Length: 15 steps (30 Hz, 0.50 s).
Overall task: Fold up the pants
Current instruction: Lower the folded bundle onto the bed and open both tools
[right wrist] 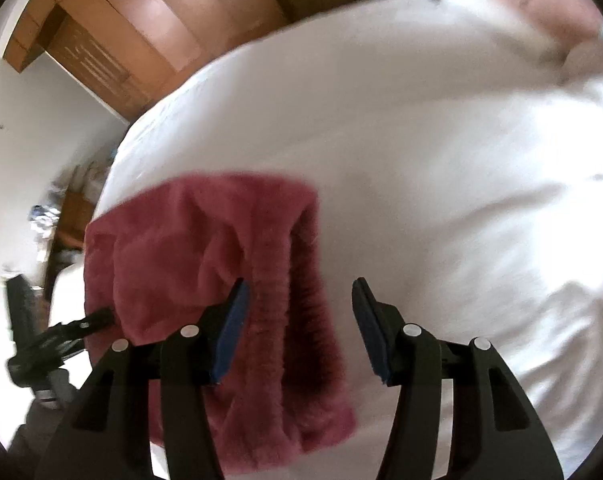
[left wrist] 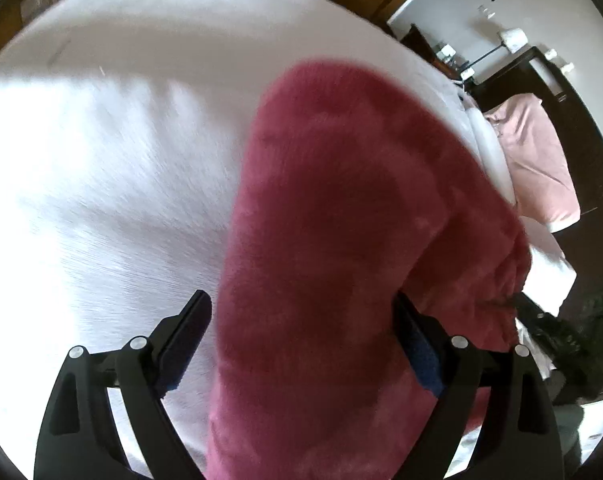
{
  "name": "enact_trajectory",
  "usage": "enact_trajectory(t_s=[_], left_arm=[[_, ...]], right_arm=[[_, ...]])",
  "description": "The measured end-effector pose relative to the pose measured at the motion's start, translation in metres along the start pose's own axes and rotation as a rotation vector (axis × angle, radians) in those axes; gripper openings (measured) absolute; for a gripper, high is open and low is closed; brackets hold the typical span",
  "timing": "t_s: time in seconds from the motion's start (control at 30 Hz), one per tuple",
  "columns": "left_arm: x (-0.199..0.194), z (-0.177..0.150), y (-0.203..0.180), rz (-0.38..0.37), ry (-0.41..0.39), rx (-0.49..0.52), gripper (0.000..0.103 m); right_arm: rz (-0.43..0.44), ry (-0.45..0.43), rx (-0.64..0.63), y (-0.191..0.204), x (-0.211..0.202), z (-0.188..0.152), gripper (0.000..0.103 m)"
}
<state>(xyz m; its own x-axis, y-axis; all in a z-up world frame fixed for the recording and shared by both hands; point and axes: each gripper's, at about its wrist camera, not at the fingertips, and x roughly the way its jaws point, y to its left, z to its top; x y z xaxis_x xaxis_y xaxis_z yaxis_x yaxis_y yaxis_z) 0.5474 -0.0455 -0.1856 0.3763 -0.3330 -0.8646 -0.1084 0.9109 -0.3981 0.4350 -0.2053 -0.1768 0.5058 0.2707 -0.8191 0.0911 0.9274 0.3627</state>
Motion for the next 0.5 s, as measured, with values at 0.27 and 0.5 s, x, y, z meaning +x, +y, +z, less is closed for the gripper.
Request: enact_trajectory(t_s=[0.27, 0.5], left_arm=[[-0.056, -0.028, -0.023, 0.093, -0.13, 0.089, 0.088], [-0.022, -0.071, -0.028, 0.118, -0.029, 0.168, 0.086]], right_arm=[[0.077, -0.027, -0.247, 0.052, -0.043, -0.045, 0.055], [-0.004, 0.12, -0.277, 0.06, 0.008, -0.079, 0.055]])
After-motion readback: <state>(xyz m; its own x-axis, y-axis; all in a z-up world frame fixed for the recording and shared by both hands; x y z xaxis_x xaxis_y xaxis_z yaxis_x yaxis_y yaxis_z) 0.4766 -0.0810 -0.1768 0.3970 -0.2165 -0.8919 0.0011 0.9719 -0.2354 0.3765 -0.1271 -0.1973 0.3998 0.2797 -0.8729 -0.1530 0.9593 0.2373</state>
